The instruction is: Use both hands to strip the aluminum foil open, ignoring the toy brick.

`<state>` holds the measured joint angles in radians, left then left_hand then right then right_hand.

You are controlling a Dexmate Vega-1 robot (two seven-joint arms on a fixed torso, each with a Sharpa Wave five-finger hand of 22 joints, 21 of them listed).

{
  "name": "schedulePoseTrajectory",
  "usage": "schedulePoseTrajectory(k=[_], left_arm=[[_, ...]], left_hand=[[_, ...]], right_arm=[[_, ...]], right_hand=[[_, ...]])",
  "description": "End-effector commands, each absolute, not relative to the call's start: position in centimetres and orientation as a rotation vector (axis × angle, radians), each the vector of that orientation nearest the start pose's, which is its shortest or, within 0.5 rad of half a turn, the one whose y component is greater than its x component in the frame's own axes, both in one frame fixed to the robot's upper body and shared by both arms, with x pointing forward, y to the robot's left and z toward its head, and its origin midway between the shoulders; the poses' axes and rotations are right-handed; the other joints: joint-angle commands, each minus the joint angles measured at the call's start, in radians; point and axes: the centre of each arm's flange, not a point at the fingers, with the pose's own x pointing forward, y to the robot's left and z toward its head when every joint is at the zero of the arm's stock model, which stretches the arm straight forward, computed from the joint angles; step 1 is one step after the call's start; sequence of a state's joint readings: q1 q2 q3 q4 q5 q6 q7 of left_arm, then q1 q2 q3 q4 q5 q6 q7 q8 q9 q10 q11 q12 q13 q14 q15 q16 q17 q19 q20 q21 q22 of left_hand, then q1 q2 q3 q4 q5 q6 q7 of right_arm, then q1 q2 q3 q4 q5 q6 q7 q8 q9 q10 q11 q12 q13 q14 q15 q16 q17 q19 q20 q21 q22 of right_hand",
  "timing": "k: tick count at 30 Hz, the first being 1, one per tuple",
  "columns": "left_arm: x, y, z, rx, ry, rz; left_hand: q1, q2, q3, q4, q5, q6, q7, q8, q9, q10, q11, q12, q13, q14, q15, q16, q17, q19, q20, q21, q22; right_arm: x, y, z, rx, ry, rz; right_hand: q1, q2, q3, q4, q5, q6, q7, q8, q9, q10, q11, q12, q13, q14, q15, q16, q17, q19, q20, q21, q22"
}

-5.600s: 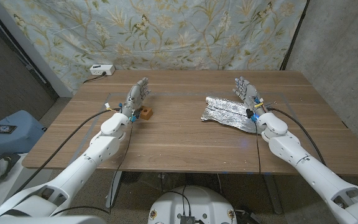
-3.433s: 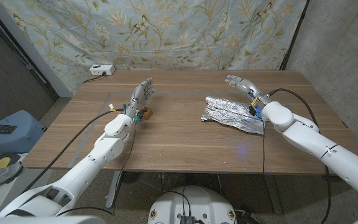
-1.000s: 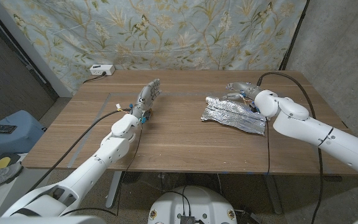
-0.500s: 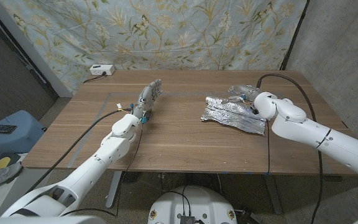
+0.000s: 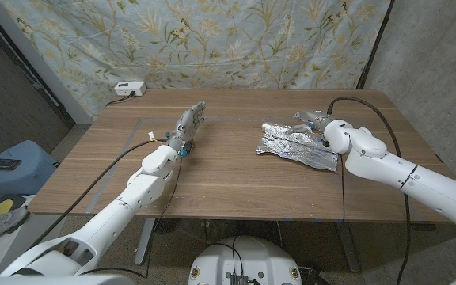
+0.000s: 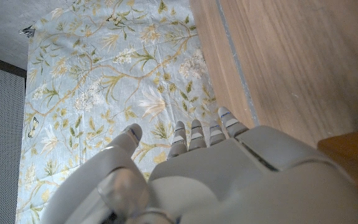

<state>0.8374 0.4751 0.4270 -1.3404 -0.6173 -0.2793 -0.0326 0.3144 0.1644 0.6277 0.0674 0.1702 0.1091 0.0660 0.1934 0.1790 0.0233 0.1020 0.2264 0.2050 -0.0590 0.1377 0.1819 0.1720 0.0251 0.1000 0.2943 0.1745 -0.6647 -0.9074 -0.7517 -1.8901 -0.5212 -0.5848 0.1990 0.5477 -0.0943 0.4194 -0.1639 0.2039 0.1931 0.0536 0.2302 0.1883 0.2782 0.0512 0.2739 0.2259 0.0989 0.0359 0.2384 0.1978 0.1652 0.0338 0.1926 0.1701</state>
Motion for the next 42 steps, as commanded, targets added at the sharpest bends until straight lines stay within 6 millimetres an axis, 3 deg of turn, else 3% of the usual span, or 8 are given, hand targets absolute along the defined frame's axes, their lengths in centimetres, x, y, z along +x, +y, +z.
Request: schedulePoseTrajectory(k=[1,8,30,42], left_arm=[[65.4,23.9,-2.7,-0.014,-0.584,-0.310],[65.7,23.3,-2.6,-0.017,-0.582,-0.325],[65.4,23.1,-3.7,-0.043,-0.581,-0.316],[65.2,22.7,-3.9,-0.039,-0.577,-0.321]], left_hand=[[-0.003,0.002,0.005,-0.004,0.005,0.010,-0.001,0.006,0.005,0.002,0.008,0.006,0.002,0.001,0.010,0.002,0.004,0.007,0.005,-0.004,0.006],[-0.004,0.002,0.006,-0.005,0.005,0.012,-0.001,0.005,0.006,0.007,0.011,0.008,0.002,0.004,0.010,0.003,0.004,0.007,0.006,-0.005,0.006],[-0.005,0.005,0.012,-0.007,0.005,0.021,0.001,0.004,0.006,0.011,0.014,0.009,0.002,0.008,0.012,0.003,0.003,0.014,0.007,-0.009,0.006],[-0.006,0.005,0.015,-0.009,0.005,0.022,0.002,0.003,0.006,0.014,0.013,0.009,0.002,0.009,0.013,0.002,0.003,0.015,0.008,-0.012,0.006]], right_arm=[[61.1,-25.5,1.8,-1.535,-0.251,-0.074],[60.9,-25.6,1.7,-1.528,-0.231,-0.086],[61.4,-23.3,0.9,-1.523,-0.200,-0.066],[61.8,-23.9,0.5,-1.520,-0.187,-0.066]], right_hand=[[0.016,-0.001,-0.005,0.003,0.009,0.017,-0.002,0.004,0.004,0.027,0.000,0.010,0.004,0.010,-0.002,0.005,0.005,0.002,-0.008,0.002,0.004],[0.023,-0.005,-0.008,0.004,0.013,0.048,-0.003,0.012,0.004,0.062,-0.008,0.020,0.007,0.028,-0.009,0.010,0.006,0.003,-0.008,0.002,0.004],[0.032,-0.002,-0.010,0.005,0.016,0.056,0.003,0.010,0.005,0.062,-0.001,0.015,0.011,0.041,-0.007,0.014,0.008,0.005,-0.005,0.003,0.004],[0.038,0.000,-0.011,0.006,0.017,0.060,0.002,0.009,0.005,0.068,-0.001,0.015,0.013,0.053,-0.007,0.018,0.010,0.009,-0.004,0.005,0.004]])
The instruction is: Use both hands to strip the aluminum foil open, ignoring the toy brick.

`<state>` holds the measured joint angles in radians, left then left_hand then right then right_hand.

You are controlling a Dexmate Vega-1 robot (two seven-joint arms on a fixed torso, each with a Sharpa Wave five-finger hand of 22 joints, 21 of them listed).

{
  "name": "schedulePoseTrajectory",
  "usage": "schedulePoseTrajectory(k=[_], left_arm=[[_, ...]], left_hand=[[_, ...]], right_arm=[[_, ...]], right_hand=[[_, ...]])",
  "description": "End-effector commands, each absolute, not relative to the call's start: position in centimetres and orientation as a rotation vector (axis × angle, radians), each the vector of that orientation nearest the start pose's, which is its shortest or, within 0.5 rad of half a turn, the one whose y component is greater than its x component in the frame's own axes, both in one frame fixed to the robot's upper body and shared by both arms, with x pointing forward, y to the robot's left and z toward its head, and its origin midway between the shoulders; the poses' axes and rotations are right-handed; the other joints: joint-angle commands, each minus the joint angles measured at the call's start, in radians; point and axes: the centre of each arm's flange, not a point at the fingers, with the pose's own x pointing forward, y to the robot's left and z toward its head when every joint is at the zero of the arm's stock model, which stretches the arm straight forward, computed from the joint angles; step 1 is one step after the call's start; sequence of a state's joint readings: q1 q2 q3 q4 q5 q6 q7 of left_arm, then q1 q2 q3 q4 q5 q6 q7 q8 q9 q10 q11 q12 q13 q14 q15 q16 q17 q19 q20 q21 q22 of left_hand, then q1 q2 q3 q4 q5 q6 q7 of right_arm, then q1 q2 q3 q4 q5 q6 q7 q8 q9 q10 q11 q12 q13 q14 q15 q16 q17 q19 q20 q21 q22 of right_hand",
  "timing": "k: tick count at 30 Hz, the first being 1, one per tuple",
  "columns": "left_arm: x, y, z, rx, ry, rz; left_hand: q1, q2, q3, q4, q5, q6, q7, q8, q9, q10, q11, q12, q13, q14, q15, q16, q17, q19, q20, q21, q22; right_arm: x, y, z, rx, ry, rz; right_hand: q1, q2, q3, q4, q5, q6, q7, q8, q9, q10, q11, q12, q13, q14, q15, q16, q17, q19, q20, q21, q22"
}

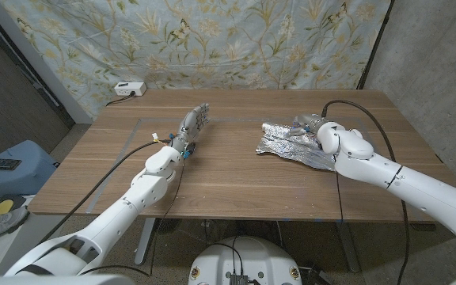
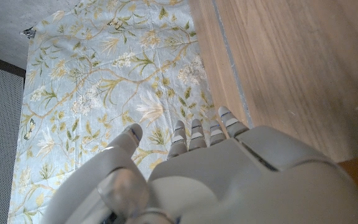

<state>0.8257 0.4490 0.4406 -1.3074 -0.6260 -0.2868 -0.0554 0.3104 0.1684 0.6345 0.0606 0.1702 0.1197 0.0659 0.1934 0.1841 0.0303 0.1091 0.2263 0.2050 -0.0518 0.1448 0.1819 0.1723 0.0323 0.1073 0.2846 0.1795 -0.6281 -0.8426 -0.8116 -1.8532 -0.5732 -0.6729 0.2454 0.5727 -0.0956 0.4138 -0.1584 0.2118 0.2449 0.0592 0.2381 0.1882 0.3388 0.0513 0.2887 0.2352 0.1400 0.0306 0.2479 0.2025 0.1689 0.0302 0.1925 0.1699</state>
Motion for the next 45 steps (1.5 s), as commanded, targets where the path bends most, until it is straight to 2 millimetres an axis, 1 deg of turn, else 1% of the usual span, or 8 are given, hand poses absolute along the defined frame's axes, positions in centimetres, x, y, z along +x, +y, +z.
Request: schedulePoseTrajectory(k=[1,19,23,27,28,30,41,45], left_arm=[[65.2,22.7,-3.9,-0.037,-0.576,-0.320],[65.0,22.3,-3.6,-0.021,-0.571,-0.323],[65.1,22.2,-3.5,-0.024,-0.573,-0.330],[65.1,22.1,-3.5,-0.024,-0.571,-0.332],[65.1,22.1,-3.5,-0.023,-0.570,-0.331],[65.1,22.1,-3.6,-0.022,-0.567,-0.329],[65.4,22.1,-3.5,-0.026,-0.565,-0.336],[65.7,22.0,-3.6,-0.031,-0.565,-0.344]], left_hand=[[-0.002,0.001,0.008,-0.002,0.005,0.012,0.003,0.003,0.001,0.007,0.006,0.009,0.002,0.001,0.006,0.002,0.003,0.008,0.001,-0.003,0.001],[-0.003,0.002,0.011,-0.003,0.006,0.014,0.001,0.002,0.002,0.010,0.010,0.009,0.003,0.003,0.006,0.002,0.003,0.010,0.002,-0.007,0.001],[-0.004,0.002,0.012,-0.003,0.006,0.014,0.001,0.001,0.002,0.011,0.009,0.010,0.003,0.004,0.009,0.003,0.003,0.010,0.002,-0.007,0.001],[-0.004,0.003,0.013,-0.003,0.006,0.014,0.001,0.001,0.002,0.013,0.010,0.010,0.003,0.004,0.010,0.003,0.004,0.011,0.001,-0.008,0.001],[-0.004,0.003,0.013,-0.003,0.006,0.015,0.001,0.001,0.002,0.012,0.010,0.010,0.003,0.004,0.010,0.003,0.004,0.011,0.002,-0.008,0.001],[-0.005,0.003,0.013,-0.003,0.006,0.015,0.001,0.001,0.002,0.014,0.009,0.010,0.003,0.005,0.010,0.003,0.004,0.011,0.002,-0.009,0.001],[-0.006,0.003,0.015,-0.003,0.006,0.020,0.002,0.002,0.002,0.017,0.010,0.011,0.003,0.007,0.010,0.003,0.004,0.013,0.003,-0.011,0.001],[-0.006,0.003,0.016,-0.003,0.006,0.022,0.002,0.003,0.002,0.018,0.010,0.011,0.003,0.008,0.010,0.003,0.004,0.013,0.003,-0.012,0.001]], right_arm=[[61.8,-24.1,0.4,-1.522,-0.186,-0.068],[62.0,-25.6,-0.1,-1.523,-0.167,-0.088],[61.9,-25.6,-0.2,-1.525,-0.177,-0.099],[62.0,-25.4,-0.3,-1.529,-0.178,-0.109],[62.1,-25.4,-0.4,-1.526,-0.177,-0.108],[62.2,-25.3,-0.4,-1.528,-0.177,-0.111],[62.5,-24.7,-0.9,-1.528,-0.164,-0.110],[62.5,-24.7,-1.0,-1.527,-0.153,-0.116]], right_hand=[[0.014,0.001,-0.005,0.000,0.009,0.008,-0.003,0.001,0.005,0.008,-0.002,0.000,0.004,0.012,-0.002,0.009,0.005,0.006,-0.001,0.005,0.004],[0.021,0.003,-0.007,0.001,0.011,0.014,-0.008,0.000,0.005,0.016,-0.009,0.000,0.007,0.021,-0.009,0.011,0.007,0.013,-0.002,0.007,0.005],[0.026,0.003,-0.009,0.001,0.012,0.034,-0.014,0.005,0.006,0.040,-0.013,0.007,0.010,0.039,-0.013,0.018,0.009,0.015,-0.002,0.007,0.005],[0.037,0.002,-0.010,-0.001,0.015,0.067,-0.021,0.014,0.007,0.073,-0.027,0.017,0.014,0.061,-0.022,0.026,0.010,0.019,-0.004,0.008,0.004],[0.041,0.004,-0.010,0.000,0.016,0.072,-0.025,0.015,0.007,0.076,-0.028,0.017,0.016,0.080,-0.037,0.034,0.011,0.022,-0.006,0.008,0.004],[0.044,0.003,-0.012,0.000,0.017,0.076,-0.024,0.015,0.007,0.083,-0.028,0.018,0.017,0.086,-0.041,0.036,0.012,0.029,-0.006,0.010,0.005],[0.053,0.022,-0.014,0.007,0.021,0.085,-0.030,0.011,0.007,0.081,-0.041,0.011,0.024,0.161,-0.087,0.080,0.037,0.049,-0.004,0.014,0.005],[0.060,0.027,-0.015,0.006,0.022,0.085,-0.035,0.010,0.007,0.076,-0.052,0.007,0.026,0.179,-0.096,0.095,0.050,0.061,-0.005,0.017,0.006]])
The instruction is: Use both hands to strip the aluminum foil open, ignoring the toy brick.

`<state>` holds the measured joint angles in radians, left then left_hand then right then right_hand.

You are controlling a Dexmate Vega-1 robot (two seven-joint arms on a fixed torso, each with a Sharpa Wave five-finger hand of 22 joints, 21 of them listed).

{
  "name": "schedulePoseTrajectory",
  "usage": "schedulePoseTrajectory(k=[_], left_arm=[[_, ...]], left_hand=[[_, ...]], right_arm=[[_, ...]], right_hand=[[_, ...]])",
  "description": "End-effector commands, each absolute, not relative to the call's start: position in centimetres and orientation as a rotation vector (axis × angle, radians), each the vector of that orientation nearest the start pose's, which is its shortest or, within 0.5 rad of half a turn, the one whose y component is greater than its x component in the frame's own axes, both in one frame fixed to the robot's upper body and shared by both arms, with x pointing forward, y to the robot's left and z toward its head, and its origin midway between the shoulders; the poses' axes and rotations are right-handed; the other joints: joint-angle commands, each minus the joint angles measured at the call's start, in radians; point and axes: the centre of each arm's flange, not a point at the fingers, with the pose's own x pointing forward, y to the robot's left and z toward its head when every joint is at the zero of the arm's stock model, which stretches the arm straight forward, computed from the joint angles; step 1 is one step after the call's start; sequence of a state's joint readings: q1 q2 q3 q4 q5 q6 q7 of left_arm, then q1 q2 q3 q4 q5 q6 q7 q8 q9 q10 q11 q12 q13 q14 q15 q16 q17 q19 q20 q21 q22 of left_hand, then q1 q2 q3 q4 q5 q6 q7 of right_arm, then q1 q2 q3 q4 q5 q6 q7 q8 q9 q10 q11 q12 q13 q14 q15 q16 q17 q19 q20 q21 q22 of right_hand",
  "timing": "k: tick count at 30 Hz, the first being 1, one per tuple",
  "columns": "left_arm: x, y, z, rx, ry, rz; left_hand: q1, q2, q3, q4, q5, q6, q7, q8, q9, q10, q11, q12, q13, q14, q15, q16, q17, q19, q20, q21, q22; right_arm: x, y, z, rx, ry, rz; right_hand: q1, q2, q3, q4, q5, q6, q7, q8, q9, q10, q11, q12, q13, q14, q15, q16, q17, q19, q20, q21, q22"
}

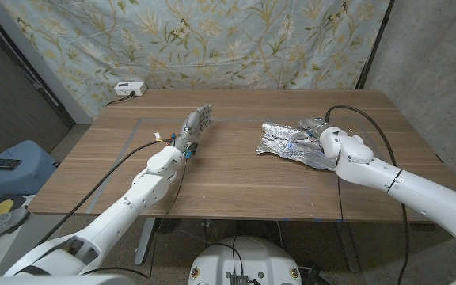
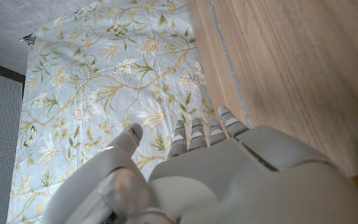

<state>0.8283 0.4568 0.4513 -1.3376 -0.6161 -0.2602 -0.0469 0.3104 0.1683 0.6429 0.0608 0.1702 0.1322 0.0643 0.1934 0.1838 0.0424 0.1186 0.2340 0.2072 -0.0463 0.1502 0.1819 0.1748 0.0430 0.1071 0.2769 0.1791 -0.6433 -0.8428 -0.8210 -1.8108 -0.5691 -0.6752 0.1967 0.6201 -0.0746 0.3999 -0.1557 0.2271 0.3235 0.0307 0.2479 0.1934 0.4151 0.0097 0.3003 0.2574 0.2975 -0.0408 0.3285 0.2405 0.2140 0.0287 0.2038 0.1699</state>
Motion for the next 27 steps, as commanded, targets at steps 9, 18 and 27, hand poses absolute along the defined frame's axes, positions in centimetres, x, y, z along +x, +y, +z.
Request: schedulePoseTrajectory(k=[9,18,27], left_arm=[[66.1,21.5,-3.4,-0.028,-0.565,-0.354],[66.2,21.1,-3.3,-0.028,-0.564,-0.360],[66.1,20.8,-3.4,-0.035,-0.563,-0.357]], left_hand=[[-0.007,0.004,0.009,-0.003,0.006,0.012,0.004,0.002,0.003,0.007,0.001,0.004,0.001,0.003,0.004,0.003,0.001,0.005,0.003,-0.005,0.002],[-0.007,0.004,0.012,-0.003,0.006,0.013,0.000,0.002,0.003,0.008,0.000,0.004,0.001,0.006,0.004,0.004,0.001,0.009,0.004,-0.005,0.002],[-0.007,0.006,0.015,-0.004,0.006,0.017,-0.007,0.003,0.003,0.011,0.002,0.005,0.002,0.010,0.004,0.004,0.001,0.015,0.007,-0.006,0.002]], right_arm=[[62.4,-24.9,-1.1,-1.525,-0.140,-0.132],[62.3,-25.1,-1.3,-1.525,-0.140,-0.137],[62.7,-24.9,-1.9,-1.533,-0.139,-0.151]], right_hand=[[0.033,0.012,-0.007,0.000,0.007,0.024,-0.033,0.001,0.001,0.003,-0.036,-0.010,0.009,0.088,-0.071,0.071,0.056,0.049,-0.015,0.012,0.007],[0.060,0.012,-0.023,-0.004,0.004,0.056,-0.054,0.002,0.003,0.044,-0.050,0.009,0.025,0.190,-0.128,0.155,0.118,0.082,-0.029,0.015,0.008],[0.083,0.010,-0.033,-0.007,0.004,0.057,-0.052,-0.011,0.007,0.072,-0.028,0.047,0.051,0.207,-0.133,0.180,0.151,0.100,-0.041,0.017,0.009]])
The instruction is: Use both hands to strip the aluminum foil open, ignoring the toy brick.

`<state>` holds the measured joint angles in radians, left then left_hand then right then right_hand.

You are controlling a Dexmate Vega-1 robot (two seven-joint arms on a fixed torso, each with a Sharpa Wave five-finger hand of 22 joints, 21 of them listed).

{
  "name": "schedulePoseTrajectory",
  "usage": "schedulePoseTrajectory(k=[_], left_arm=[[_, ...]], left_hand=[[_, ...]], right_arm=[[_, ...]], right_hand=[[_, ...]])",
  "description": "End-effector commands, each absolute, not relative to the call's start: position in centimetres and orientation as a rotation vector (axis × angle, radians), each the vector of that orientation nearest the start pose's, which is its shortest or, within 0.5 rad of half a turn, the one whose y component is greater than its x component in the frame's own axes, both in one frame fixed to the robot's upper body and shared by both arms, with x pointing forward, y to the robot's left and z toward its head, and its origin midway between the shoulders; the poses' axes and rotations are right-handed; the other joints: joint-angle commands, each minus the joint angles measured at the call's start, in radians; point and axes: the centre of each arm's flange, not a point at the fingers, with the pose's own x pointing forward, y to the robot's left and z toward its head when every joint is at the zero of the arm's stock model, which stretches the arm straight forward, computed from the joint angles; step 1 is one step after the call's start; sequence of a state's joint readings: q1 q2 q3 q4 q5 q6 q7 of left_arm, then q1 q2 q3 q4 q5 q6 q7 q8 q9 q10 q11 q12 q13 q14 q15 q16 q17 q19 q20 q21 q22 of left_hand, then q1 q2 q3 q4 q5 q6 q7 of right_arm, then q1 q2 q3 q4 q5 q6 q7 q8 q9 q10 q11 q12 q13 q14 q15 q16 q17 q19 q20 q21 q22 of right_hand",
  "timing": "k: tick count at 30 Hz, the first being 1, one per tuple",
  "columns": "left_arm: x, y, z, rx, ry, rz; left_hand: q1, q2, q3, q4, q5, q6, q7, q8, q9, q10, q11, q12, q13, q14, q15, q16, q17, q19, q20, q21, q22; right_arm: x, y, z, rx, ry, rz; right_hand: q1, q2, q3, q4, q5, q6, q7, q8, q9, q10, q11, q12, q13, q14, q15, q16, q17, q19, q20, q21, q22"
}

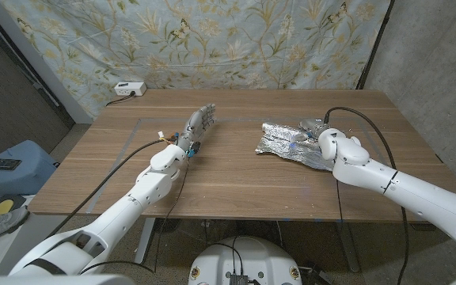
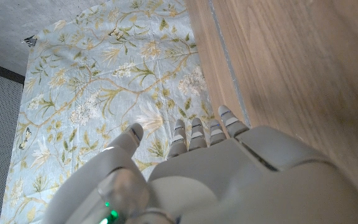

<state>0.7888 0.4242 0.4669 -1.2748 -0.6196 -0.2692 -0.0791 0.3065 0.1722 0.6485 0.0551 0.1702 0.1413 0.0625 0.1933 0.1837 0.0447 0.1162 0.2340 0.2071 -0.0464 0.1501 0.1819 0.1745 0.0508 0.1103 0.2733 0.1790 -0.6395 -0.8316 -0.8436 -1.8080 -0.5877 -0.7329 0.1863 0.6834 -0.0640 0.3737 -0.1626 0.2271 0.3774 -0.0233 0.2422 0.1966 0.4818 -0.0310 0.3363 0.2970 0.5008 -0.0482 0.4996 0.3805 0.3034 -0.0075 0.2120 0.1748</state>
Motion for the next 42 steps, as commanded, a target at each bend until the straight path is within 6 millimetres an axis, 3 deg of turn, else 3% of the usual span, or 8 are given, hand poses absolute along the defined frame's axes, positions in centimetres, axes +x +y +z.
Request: schedulePoseTrajectory(k=[1,9,13,16,21,37,42], left_arm=[[66.1,20.8,-3.5,-0.035,-0.562,-0.357],[65.9,20.8,-3.7,-0.039,-0.558,-0.354],[65.8,20.8,-3.7,-0.038,-0.559,-0.353],[65.7,20.7,-3.7,-0.038,-0.561,-0.352],[65.6,20.6,-3.7,-0.039,-0.561,-0.351],[65.8,21.0,-3.7,-0.050,-0.557,-0.350],[65.9,21.2,-3.7,-0.048,-0.555,-0.349]], left_hand=[[-0.003,0.002,0.009,0.002,0.006,0.008,-0.005,0.003,0.003,0.009,0.005,0.005,0.002,0.010,0.004,0.004,0.001,0.007,0.003,-0.002,0.002],[-0.003,0.002,0.011,0.002,0.006,0.010,-0.005,0.003,0.004,0.014,0.002,0.006,0.002,0.017,0.008,0.006,0.001,0.011,0.006,-0.003,0.002],[-0.004,0.001,0.012,0.002,0.006,0.011,-0.006,0.003,0.004,0.017,0.003,0.007,0.003,0.020,0.009,0.007,0.001,0.013,0.007,-0.003,0.002],[-0.005,0.001,0.012,0.002,0.006,0.013,-0.006,0.003,0.004,0.019,0.003,0.008,0.003,0.022,0.009,0.008,0.002,0.015,0.008,-0.003,0.002],[-0.006,0.001,0.013,0.003,0.006,0.016,-0.006,0.004,0.005,0.027,0.002,0.011,0.003,0.028,0.008,0.009,0.002,0.018,0.009,-0.003,0.002],[-0.007,0.001,0.018,0.003,0.006,0.020,-0.009,0.004,0.006,0.042,0.003,0.016,0.004,0.044,0.013,0.011,0.002,0.032,0.013,-0.003,0.003],[-0.008,0.001,0.019,0.004,0.006,0.024,-0.009,0.005,0.006,0.051,0.004,0.019,0.005,0.049,0.013,0.012,0.002,0.035,0.015,-0.003,0.003]], right_arm=[[62.8,-24.9,-2.0,-1.537,-0.138,-0.153],[63.2,-24.6,-2.6,-1.546,-0.123,-0.133],[63.2,-24.8,-2.9,-1.541,-0.134,-0.147],[63.2,-24.9,-3.1,-1.539,-0.147,-0.166],[63.1,-24.8,-3.2,-1.542,-0.174,-0.191],[63.0,-24.3,-3.4,-1.539,-0.262,-0.279],[62.9,-24.4,-3.4,-1.534,-0.280,-0.293]], right_hand=[[0.025,-0.002,-0.008,-0.001,0.004,0.003,0.004,-0.007,0.005,0.004,0.021,0.016,0.017,-0.002,-0.122,0.008,0.015,0.012,-0.006,0.008,0.004],[0.040,-0.004,-0.015,-0.001,0.006,-0.022,0.020,-0.023,0.011,-0.031,0.030,0.026,0.040,-0.029,-0.111,0.006,0.034,0.012,-0.009,0.006,0.005],[0.056,-0.003,-0.021,0.000,0.008,-0.008,0.016,-0.021,0.017,-0.009,0.034,0.059,0.064,-0.008,-0.119,0.022,0.051,0.020,-0.007,0.007,0.006],[0.085,-0.004,-0.032,0.000,0.012,0.053,0.009,-0.003,0.029,0.037,0.009,0.123,0.110,0.049,-0.131,0.059,0.084,0.049,-0.013,0.014,0.007],[0.128,-0.009,-0.044,-0.002,0.018,0.143,-0.006,0.030,0.049,0.091,-0.004,0.205,0.172,0.104,-0.152,0.098,0.126,0.091,-0.025,0.024,0.009],[0.172,-0.005,-0.040,0.001,0.023,0.257,-0.044,0.077,0.076,0.187,-0.065,0.329,0.262,0.214,-0.178,0.102,0.144,0.170,-0.048,0.044,0.010],[0.194,-0.001,-0.037,0.000,0.021,0.292,-0.052,0.093,0.085,0.216,-0.101,0.369,0.293,0.252,-0.181,0.101,0.152,0.194,-0.056,0.050,0.011]])
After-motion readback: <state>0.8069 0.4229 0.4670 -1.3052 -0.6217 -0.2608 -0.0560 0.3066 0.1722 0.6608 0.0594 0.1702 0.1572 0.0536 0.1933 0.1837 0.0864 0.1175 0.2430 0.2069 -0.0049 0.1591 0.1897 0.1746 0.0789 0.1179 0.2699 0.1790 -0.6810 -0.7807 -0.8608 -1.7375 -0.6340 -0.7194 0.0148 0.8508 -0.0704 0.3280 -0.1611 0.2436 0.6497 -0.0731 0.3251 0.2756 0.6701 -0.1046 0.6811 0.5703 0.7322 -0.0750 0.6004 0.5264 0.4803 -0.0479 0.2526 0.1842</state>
